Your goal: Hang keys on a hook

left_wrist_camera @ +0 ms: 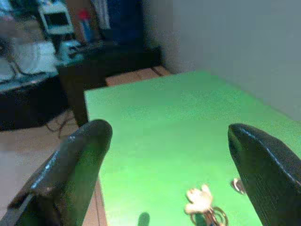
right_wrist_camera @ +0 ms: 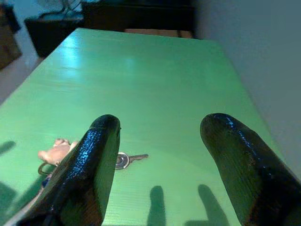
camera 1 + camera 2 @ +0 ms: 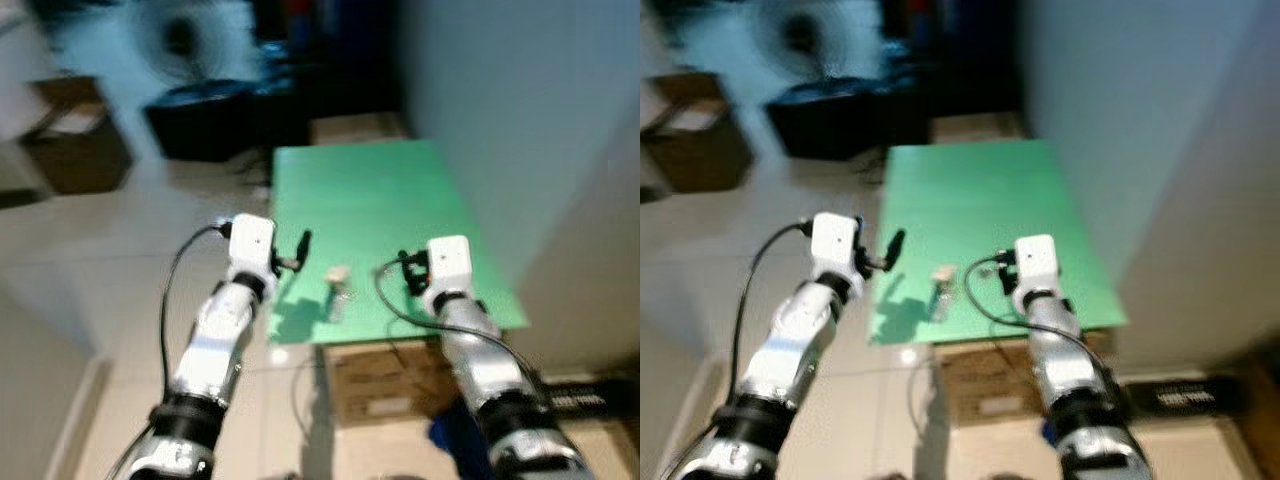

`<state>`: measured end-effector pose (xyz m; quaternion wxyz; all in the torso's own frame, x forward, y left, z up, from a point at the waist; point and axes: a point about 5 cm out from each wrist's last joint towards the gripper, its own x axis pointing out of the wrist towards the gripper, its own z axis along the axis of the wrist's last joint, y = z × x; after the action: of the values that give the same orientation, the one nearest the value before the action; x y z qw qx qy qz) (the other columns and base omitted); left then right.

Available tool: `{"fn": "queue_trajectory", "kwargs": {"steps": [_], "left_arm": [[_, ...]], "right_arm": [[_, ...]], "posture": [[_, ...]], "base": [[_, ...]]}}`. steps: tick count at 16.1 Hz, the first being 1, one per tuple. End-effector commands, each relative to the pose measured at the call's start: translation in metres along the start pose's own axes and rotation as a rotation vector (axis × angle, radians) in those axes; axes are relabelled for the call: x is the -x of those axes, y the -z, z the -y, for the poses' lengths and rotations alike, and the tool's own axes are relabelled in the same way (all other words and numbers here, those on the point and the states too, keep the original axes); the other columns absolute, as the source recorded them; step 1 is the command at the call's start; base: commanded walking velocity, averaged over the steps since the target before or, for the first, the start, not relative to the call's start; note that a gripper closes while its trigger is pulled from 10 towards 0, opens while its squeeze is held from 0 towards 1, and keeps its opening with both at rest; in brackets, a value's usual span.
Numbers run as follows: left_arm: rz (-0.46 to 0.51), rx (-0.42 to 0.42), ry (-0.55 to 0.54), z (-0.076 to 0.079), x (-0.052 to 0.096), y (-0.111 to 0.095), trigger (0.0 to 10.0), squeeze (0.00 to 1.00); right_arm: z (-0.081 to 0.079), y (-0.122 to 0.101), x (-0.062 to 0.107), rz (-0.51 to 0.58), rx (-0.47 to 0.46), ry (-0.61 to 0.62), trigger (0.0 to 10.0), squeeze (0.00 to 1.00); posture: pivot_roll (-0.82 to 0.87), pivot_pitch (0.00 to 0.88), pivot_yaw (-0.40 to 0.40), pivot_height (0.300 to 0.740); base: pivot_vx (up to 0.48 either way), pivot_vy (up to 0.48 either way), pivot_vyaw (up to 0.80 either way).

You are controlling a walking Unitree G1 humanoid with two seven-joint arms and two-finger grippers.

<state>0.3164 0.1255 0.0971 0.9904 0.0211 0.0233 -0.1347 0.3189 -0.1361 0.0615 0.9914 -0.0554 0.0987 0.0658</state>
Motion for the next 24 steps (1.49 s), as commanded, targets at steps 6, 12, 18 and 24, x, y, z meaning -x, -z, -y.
{"fn": "queue_trajectory", "kwargs": {"steps": [6,12,18,24], "left_arm": [[-0.001,0.002,-0.011,0.0001,-0.0019,-0.0009,10.0,0.00],[0.002,0.011,-0.009,0.0047,-0.0003,0.0012,10.0,0.00],[0.004,0.022,-0.025,0.0032,0.0015,0.0024,10.0,0.00],[-0.014,0.047,-0.050,0.0015,0.0022,0.0051,10.0,0.00]], "right_arm": [[-0.0001,-0.0055,-0.0001,0.030,0.002,-0.010,10.0,0.00],[0.0003,-0.0009,0.0041,0.020,0.005,-0.014,10.0,0.00],[-0.0026,0.0010,0.0057,0.012,0.006,-0.027,10.0,0.00],[-0.0037,0.0008,0.0048,0.002,0.017,-0.041,10.0,0.00]], "posture": [[-0.11,0.000,0.112,0.740],[-0.12,0.000,0.111,0.740],[-0.11,0.000,0.101,0.740],[-0.11,0.000,0.091,0.740]], "base": [[0.000,0.000,-0.13],[0.243,0.000,0.00],[0.388,0.000,0.00],[0.168,0.000,0.00]]}}
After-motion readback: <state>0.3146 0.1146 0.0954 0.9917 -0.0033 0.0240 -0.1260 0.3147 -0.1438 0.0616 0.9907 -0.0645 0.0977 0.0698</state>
